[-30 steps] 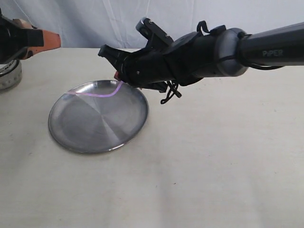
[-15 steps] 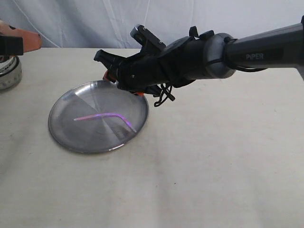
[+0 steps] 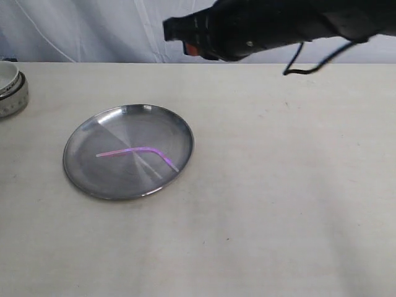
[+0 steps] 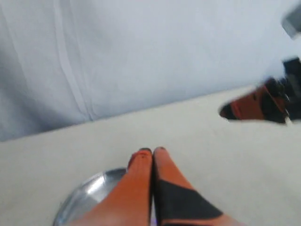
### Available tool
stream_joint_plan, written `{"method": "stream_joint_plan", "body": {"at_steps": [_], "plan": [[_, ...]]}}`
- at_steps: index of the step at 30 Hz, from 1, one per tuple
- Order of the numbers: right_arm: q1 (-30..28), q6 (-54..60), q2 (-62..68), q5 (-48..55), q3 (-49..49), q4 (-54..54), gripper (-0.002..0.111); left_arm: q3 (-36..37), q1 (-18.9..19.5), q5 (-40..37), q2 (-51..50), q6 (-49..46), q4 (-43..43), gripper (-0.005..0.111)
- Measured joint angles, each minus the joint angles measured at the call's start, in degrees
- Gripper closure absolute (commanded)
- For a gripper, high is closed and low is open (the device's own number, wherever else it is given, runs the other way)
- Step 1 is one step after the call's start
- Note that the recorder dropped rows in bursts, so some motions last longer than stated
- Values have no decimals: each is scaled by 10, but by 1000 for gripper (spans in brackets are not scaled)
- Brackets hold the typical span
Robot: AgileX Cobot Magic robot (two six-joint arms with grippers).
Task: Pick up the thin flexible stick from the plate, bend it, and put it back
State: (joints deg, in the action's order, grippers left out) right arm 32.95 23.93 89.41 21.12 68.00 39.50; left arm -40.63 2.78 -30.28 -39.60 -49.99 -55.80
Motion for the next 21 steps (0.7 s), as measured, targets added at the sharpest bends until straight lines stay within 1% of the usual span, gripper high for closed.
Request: {"method": "stream_joint_plan", "body": {"at_steps": [2, 4, 6, 9, 15, 21], "plan": [[0, -24, -64, 5, -55, -54, 109, 13, 0, 35, 40, 0, -37, 107], [0, -40, -121, 2, -104, -87, 109, 23, 0, 54, 68, 0, -59, 107], [-1, -46, -181, -6, -149, -99, 109, 33, 0, 59, 88, 1, -66, 107], [-1, -50, -247, -6, -189, -106, 109, 41, 0, 51, 96, 1, -62, 107], [-1, -53, -321, 2, -201, -108, 109, 42, 0, 48, 99, 2, -39, 107], [-1, -51, -348, 1, -201, -115, 109, 43, 0, 48, 99, 2, -37, 107]]}}
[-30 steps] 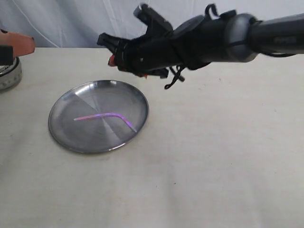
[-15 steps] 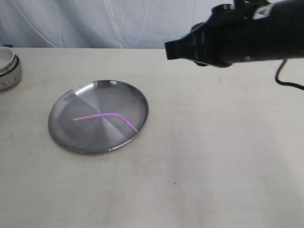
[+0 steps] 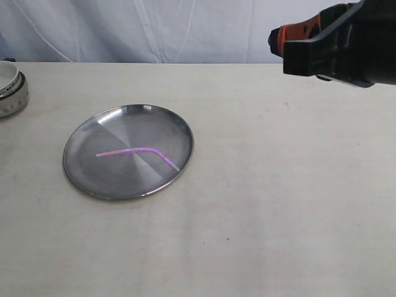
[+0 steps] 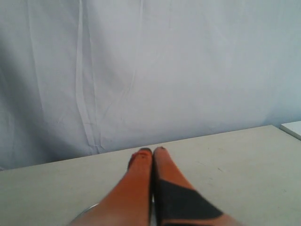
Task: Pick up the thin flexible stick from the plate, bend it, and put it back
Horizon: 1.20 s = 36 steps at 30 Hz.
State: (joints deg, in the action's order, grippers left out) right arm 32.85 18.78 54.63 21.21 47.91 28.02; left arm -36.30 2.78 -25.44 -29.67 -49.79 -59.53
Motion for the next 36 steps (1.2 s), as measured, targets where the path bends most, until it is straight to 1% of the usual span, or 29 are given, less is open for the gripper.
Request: {"method": "stream_joint_plan", "body": {"at_steps": [4, 7, 10, 13, 15, 18, 21, 30, 32, 36], "plan": [[-8, 10, -17, -19, -7, -58, 109, 0, 0, 0, 0, 0, 1, 107], [-45, 11, -61, -19, -26, -65, 109, 0, 0, 0, 0, 0, 8, 107], [-118, 9, -123, -25, -74, -60, 109, 0, 0, 2, 0, 0, 12, 107], [-204, 7, -195, -34, -145, -55, 109, 0, 0, 2, 0, 0, 13, 107], [-248, 7, -246, -35, -190, -51, 109, 0, 0, 3, 0, 0, 13, 107], [-285, 7, -308, -35, -247, -50, 109, 0, 0, 3, 0, 0, 14, 107], [-294, 7, -342, -33, -286, -52, 109, 0, 0, 3, 0, 0, 14, 107], [-295, -1, -412, -33, -376, -58, 109, 0, 0, 3, 0, 0, 14, 107], [-295, -31, -433, -33, -392, -78, 109, 0, 0, 3, 0, 0, 14, 107], [-298, -146, -470, -33, -426, -158, 109, 0, 0, 3, 0, 0, 14, 107]]}}
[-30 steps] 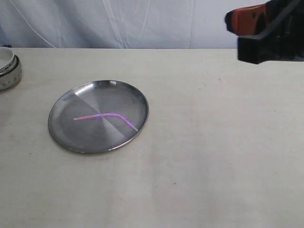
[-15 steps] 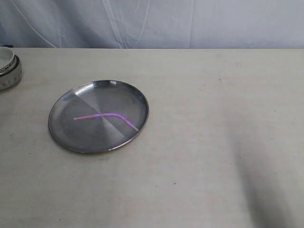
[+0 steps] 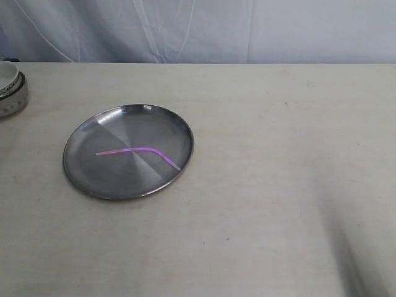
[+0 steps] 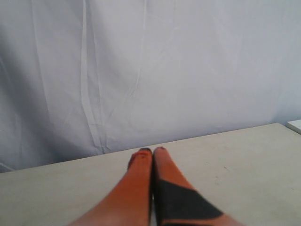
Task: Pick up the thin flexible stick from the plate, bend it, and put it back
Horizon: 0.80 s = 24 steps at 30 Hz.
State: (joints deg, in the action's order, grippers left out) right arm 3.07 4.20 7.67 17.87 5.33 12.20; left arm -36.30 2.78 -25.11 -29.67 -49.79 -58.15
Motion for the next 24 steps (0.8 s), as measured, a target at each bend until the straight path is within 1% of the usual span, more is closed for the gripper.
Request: {"method": "stream_joint_plan", "body": {"at_steps": [3, 6, 15, 20, 24], "plan": [[0, -54, -20, 0, -24, -35, 109, 0, 0, 0, 0, 0, 0, 107], [0, -71, -37, 0, -44, -46, 109, 0, 0, 0, 0, 0, 0, 107], [0, -78, -56, 3, -51, -52, 109, 0, 0, 0, 0, 0, 0, 107], [0, -78, -56, 3, -51, -19, 109, 0, 0, 0, 0, 0, 0, 107], [0, -77, -56, 3, -51, -13, 109, 0, 0, 0, 0, 0, 0, 107]]}}
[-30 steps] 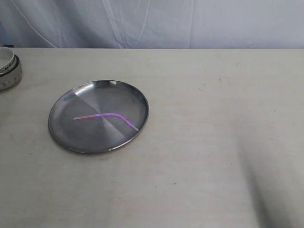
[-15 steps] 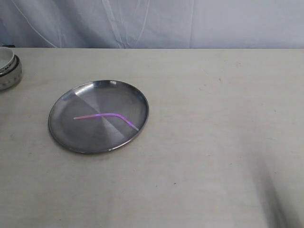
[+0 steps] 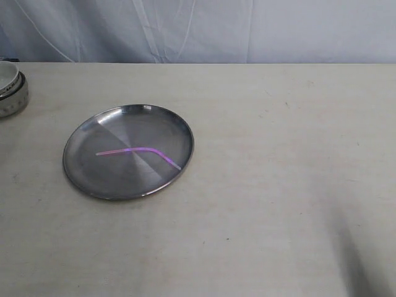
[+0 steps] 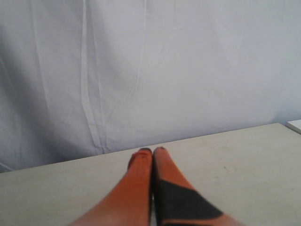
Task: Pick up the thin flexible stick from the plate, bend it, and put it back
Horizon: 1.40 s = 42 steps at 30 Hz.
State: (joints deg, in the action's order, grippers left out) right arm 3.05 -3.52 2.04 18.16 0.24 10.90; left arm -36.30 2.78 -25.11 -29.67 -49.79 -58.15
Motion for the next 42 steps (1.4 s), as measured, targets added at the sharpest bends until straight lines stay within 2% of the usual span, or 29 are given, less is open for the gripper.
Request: {"method": "stream_joint_plan", "body": {"at_steps": [16, 18, 21, 22, 24, 26, 27, 30, 35, 42], "plan": [[0, 0, 0, 0, 0, 2, 109, 7, 0, 13, 3, -2, 16, 107], [0, 0, 0, 0, 0, 2, 109, 39, 0, 44, 19, -3, 23, 107], [0, 0, 0, 0, 0, 2, 109, 128, 0, 74, 71, 6, 16, 107], [0, 0, 0, 0, 0, 2, 109, 151, 0, 75, 86, 32, 32, 107], [0, 0, 0, 0, 0, 2, 109, 185, 0, 76, 114, 142, 114, 107], [0, 0, 0, 0, -1, 2, 109, 211, 0, 77, 143, 319, 259, 107], [0, 0, 0, 0, -1, 2, 109, 220, 0, 77, 153, 372, 306, 107], [0, 0, 0, 0, -1, 2, 109, 245, 0, 85, 183, 473, 405, 107], [0, 0, 0, 0, -1, 2, 109, 289, 0, 113, 230, 517, 483, 107], [0, 0, 0, 0, -1, 2, 109, 342, 0, 150, 281, 522, 529, 107]]}}
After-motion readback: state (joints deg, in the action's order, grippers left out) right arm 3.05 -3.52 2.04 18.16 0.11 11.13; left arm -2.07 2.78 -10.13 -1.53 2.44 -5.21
